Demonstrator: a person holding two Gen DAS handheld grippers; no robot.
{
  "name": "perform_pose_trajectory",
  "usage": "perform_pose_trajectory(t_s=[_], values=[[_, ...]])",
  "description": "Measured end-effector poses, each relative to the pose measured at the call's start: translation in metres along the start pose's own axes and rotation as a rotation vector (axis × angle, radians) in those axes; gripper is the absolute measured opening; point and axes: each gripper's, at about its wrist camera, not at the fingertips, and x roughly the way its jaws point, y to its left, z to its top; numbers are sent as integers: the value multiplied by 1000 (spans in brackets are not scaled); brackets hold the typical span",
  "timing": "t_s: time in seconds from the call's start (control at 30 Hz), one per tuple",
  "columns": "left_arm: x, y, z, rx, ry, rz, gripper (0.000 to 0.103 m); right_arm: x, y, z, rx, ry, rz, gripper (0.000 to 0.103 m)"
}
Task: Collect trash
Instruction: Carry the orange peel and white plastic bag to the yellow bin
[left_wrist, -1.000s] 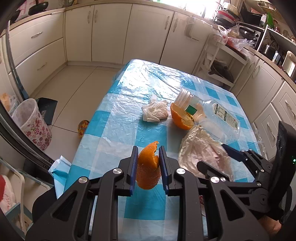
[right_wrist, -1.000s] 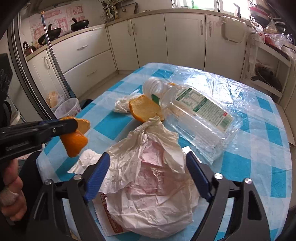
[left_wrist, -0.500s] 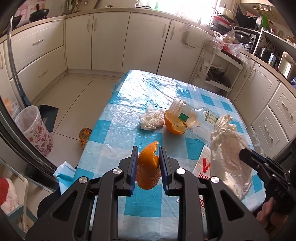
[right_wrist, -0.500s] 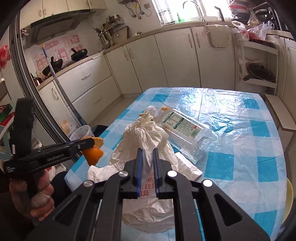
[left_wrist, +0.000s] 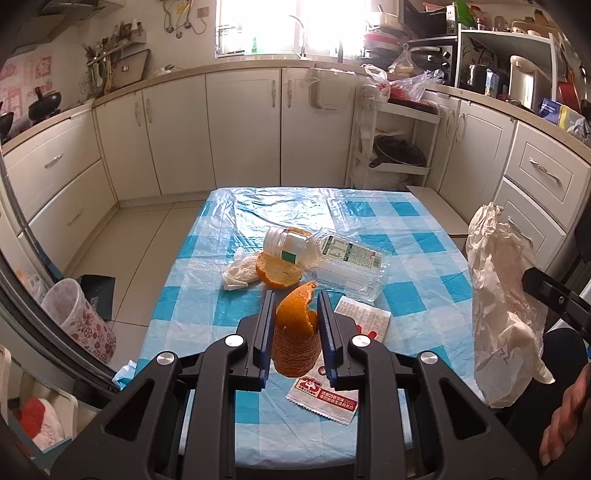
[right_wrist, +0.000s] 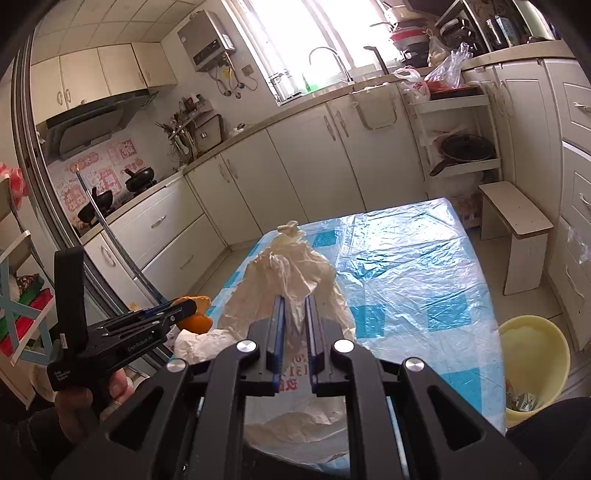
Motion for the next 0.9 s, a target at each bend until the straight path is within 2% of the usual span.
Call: perform_pose_trajectory(t_s=[0.57, 0.7, 0.8, 0.83, 0.9], values=[[-20, -46, 11, 77, -37, -39, 21, -39, -25, 2, 56, -84, -23, 12], [-17, -69, 27, 87, -42, -101, 21, -64, -47, 16, 61, -143, -82, 12], [-12, -97, 42, 103, -36, -188, 21, -88, -71, 30, 55, -185, -170, 12], [-9, -107, 46, 106, -30, -215, 21, -88, -71, 30, 55, -185, -170, 12], [-3, -130, 53, 122, -18, -265, 21, -100, -90, 36, 46, -190, -236, 12]])
